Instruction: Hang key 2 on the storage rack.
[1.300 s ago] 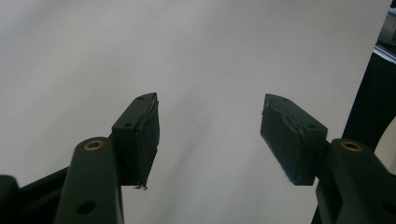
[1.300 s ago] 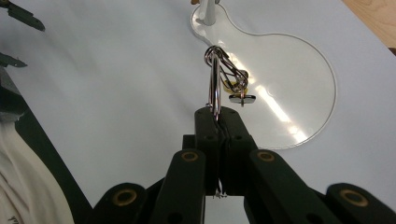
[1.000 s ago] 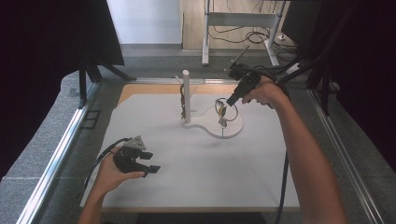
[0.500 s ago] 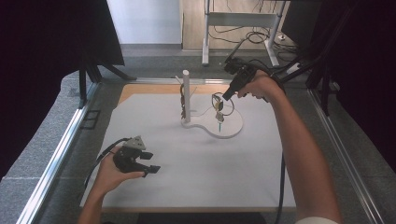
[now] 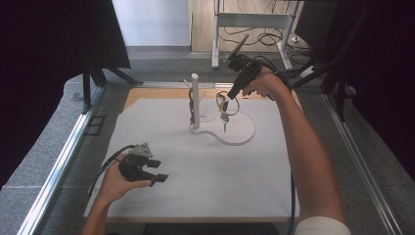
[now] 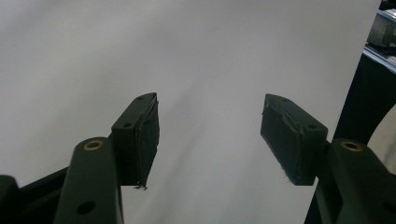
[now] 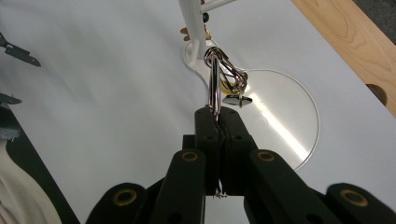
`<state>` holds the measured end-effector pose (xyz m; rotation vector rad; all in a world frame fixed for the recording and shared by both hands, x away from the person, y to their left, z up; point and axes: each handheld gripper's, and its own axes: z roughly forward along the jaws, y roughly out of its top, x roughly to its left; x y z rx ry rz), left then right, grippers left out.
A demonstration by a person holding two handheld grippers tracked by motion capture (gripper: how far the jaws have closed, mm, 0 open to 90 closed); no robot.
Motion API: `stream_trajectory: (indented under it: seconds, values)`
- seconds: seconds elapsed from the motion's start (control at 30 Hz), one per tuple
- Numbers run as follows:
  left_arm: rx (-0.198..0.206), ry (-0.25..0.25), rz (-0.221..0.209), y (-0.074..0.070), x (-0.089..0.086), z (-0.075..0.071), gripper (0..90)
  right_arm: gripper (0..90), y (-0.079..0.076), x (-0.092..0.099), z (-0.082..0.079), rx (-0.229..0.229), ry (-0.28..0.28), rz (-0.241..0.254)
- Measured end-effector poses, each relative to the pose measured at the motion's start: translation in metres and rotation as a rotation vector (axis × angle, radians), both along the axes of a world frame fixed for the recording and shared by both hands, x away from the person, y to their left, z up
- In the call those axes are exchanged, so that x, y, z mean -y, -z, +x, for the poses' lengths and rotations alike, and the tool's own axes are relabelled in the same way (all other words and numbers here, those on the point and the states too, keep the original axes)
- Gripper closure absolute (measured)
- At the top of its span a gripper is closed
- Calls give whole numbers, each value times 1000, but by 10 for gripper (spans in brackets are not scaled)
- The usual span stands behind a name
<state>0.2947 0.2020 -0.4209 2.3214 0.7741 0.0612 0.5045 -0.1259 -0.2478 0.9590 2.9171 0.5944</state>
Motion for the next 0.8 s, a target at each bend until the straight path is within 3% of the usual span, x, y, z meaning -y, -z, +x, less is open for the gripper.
stream_trajectory:
  seconds: [0.53, 0.8]
  values:
    - [1, 1, -5, 0, 0, -1, 380, 875, -2, 0, 5, 3, 17, 3]
    - [2, 1, -2, 0, -1, -1, 381, 875, 1, -2, 15, 17, 27, 7]
